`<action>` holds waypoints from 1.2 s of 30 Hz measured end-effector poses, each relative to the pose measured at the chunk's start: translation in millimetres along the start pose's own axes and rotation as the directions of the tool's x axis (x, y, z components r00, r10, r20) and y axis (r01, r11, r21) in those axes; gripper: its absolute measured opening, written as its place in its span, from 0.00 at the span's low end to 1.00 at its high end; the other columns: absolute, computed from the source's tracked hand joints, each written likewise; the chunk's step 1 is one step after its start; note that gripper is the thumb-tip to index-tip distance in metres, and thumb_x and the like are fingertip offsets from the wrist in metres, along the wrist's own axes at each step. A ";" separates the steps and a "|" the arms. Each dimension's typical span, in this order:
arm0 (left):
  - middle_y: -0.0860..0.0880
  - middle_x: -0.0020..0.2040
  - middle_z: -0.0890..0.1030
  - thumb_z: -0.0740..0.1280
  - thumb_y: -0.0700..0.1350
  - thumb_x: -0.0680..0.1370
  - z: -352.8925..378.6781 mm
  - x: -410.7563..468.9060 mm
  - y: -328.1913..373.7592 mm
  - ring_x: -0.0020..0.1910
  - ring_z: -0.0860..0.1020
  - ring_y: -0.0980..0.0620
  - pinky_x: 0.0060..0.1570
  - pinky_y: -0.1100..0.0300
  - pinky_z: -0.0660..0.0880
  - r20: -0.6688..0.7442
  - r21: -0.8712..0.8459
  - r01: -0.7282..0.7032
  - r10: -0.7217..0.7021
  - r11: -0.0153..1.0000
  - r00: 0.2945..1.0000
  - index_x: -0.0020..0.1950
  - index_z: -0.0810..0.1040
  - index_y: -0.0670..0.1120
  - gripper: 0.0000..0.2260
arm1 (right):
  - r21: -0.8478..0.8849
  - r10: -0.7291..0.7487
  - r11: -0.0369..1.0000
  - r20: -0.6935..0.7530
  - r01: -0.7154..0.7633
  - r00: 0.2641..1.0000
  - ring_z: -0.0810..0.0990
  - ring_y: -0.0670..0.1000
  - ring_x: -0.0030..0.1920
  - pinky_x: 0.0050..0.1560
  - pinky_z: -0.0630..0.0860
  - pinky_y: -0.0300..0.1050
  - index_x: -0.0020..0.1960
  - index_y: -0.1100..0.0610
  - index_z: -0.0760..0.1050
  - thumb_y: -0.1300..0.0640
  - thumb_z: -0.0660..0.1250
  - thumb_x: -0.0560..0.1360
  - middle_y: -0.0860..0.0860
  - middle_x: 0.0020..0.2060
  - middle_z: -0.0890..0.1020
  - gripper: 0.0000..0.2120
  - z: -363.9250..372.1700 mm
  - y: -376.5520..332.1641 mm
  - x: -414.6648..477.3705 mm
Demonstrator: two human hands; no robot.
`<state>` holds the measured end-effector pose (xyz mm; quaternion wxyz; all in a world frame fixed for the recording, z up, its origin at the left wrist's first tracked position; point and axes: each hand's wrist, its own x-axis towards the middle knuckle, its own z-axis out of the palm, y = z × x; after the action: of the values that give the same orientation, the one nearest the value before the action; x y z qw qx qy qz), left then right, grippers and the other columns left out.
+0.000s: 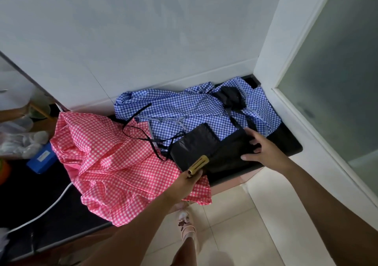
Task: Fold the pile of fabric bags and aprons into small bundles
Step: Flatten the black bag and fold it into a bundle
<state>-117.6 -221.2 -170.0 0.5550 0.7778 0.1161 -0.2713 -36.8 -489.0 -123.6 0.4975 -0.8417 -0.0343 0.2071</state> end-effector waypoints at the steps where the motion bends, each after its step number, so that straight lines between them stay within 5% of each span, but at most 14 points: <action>1: 0.55 0.40 0.74 0.59 0.51 0.81 -3.1 -0.5 2.2 0.36 0.71 0.60 0.36 0.71 0.67 0.014 -0.024 0.012 -0.011 1.000 1.000 0.51 0.73 0.51 0.06 | -0.014 0.004 1.000 0.010 -0.004 1.000 0.70 0.47 0.63 0.62 0.70 0.43 0.75 0.48 0.60 0.61 0.76 0.69 0.44 0.65 0.71 0.40 1.8 -5.5 10.6; 4: 0.56 0.50 0.77 0.61 0.52 0.80 -15.0 5.5 0.9 0.46 0.74 0.61 0.48 0.69 0.68 0.043 -0.095 0.040 -0.036 0.995 0.998 0.58 0.69 0.53 0.08 | 0.009 0.027 1.000 0.076 -0.028 0.997 0.74 0.45 0.60 0.59 0.69 0.39 0.70 0.48 0.67 0.57 0.76 0.69 0.43 0.60 0.76 0.33 8.3 -18.9 40.9; 9: 0.50 0.61 0.79 0.71 0.42 0.75 -37.2 22.1 -6.7 0.63 0.75 0.49 0.65 0.54 0.71 -0.008 -0.529 0.052 -0.066 0.847 0.998 0.64 0.73 0.47 0.19 | -0.171 0.074 0.984 0.157 -0.047 0.985 0.77 0.47 0.48 0.49 0.70 0.38 0.55 0.55 0.80 0.54 0.75 0.70 0.48 0.45 0.79 0.14 25.0 -30.0 80.1; 15: 0.47 0.57 0.81 0.73 0.30 0.68 -48.6 30.3 -5.6 0.57 0.79 0.49 0.53 0.58 0.78 0.118 -0.512 0.189 -0.149 0.838 0.982 0.59 0.77 0.42 0.21 | -0.511 0.045 0.859 0.006 -0.036 0.999 0.79 0.53 0.49 0.44 0.71 0.43 0.48 0.63 0.79 0.56 0.68 0.77 0.53 0.44 0.80 0.09 43.7 -30.1 100.1; 18: 0.47 0.54 0.82 0.73 0.29 0.69 -50.9 33.4 -0.8 0.51 0.80 0.51 0.48 0.61 0.79 0.127 -0.377 0.231 -0.197 0.897 0.972 0.54 0.78 0.42 0.17 | -0.551 -0.295 0.826 -0.249 0.116 0.922 0.76 0.55 0.54 0.55 0.73 0.48 0.56 0.62 0.75 0.56 0.68 0.75 0.56 0.52 0.77 0.12 59.0 -28.2 90.9; 21: 0.45 0.55 0.82 0.75 0.30 0.67 -52.6 38.8 3.5 0.54 0.80 0.47 0.53 0.55 0.79 0.088 -0.251 0.244 -0.229 0.937 0.970 0.53 0.77 0.42 0.18 | -0.577 -0.578 0.659 0.024 0.483 0.816 0.70 0.54 0.66 0.68 0.65 0.47 0.66 0.58 0.72 0.55 0.66 0.75 0.55 0.65 0.74 0.20 87.8 -28.4 70.5; 24: 0.45 0.50 0.82 0.76 0.35 0.68 -59.1 37.2 12.5 0.49 0.81 0.48 0.50 0.56 0.80 0.118 0.009 0.244 -0.243 0.970 0.963 0.54 0.77 0.41 0.17 | -0.601 -0.364 0.603 0.378 0.525 0.851 0.49 0.48 0.76 0.74 0.47 0.49 0.74 0.47 0.62 0.49 0.63 0.78 0.46 0.76 0.55 0.25 113.5 -19.3 55.3; 27: 0.47 0.40 0.82 0.74 0.44 0.73 -74.3 25.0 17.5 0.37 0.80 0.53 0.42 0.61 0.80 0.093 0.175 0.294 -0.313 0.939 0.945 0.48 0.79 0.41 0.09 | -0.565 -0.237 0.683 0.428 0.463 0.872 0.49 0.47 0.76 0.75 0.41 0.53 0.68 0.45 0.71 0.48 0.62 0.78 0.42 0.75 0.60 0.18 118.5 -9.6 56.7; 32: 0.38 0.39 0.84 0.72 0.57 0.69 -112.3 12.7 -0.4 0.28 0.80 0.48 0.28 0.61 0.78 -0.142 -0.160 0.442 -0.464 0.882 0.874 0.43 0.79 0.33 0.25 | -0.456 -0.264 0.793 0.339 0.403 0.903 0.56 0.44 0.74 0.72 0.37 0.48 0.52 0.46 0.80 0.52 0.68 0.76 0.39 0.68 0.69 0.06 117.4 -0.9 53.9; 36: 0.46 0.26 0.75 0.70 0.58 0.73 -112.8 22.7 14.0 0.21 0.70 0.53 0.23 0.63 0.67 -0.285 -0.334 0.334 -0.433 0.881 0.855 0.40 0.76 0.37 0.22 | -0.471 -0.259 0.786 0.338 0.401 0.905 0.56 0.45 0.74 0.72 0.38 0.46 0.50 0.47 0.80 0.54 0.69 0.75 0.39 0.69 0.68 0.05 118.8 0.3 49.6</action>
<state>-59.0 -124.5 -144.6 0.5608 0.6901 0.4037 -0.2152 -37.1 -378.3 -189.3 0.2657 -0.8924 -0.3015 0.2052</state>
